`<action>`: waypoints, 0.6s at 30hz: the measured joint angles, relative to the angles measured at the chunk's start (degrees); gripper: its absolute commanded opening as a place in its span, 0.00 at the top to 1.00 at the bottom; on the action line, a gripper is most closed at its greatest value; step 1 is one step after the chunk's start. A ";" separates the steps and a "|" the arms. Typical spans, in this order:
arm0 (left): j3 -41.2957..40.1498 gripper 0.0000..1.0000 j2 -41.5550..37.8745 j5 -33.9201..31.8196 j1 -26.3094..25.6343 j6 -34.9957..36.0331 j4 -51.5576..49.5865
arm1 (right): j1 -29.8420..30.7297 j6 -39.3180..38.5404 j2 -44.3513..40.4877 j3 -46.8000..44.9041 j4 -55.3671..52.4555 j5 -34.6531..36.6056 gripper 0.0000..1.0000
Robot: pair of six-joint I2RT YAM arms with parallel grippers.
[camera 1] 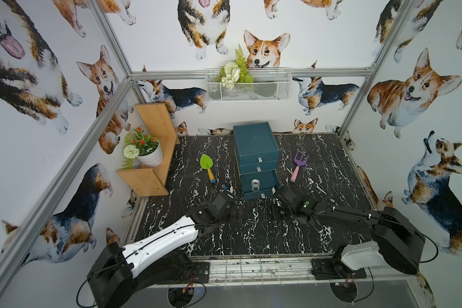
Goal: Place the transparent tape into the drawer according to color
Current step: Place the tape in the drawer.
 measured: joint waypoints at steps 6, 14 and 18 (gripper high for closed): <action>-2.78 0.01 4.31 3.02 0.00 -1.25 3.48 | -0.02 -0.07 -2.08 5.68 -0.52 0.11 0.54; -2.51 0.01 4.81 4.07 0.00 -1.70 5.14 | -5.38 -3.13 7.65 17.66 1.44 2.23 0.38; -1.88 0.01 3.43 3.72 0.00 -1.70 4.76 | -5.79 -4.61 12.31 20.15 1.66 3.82 0.20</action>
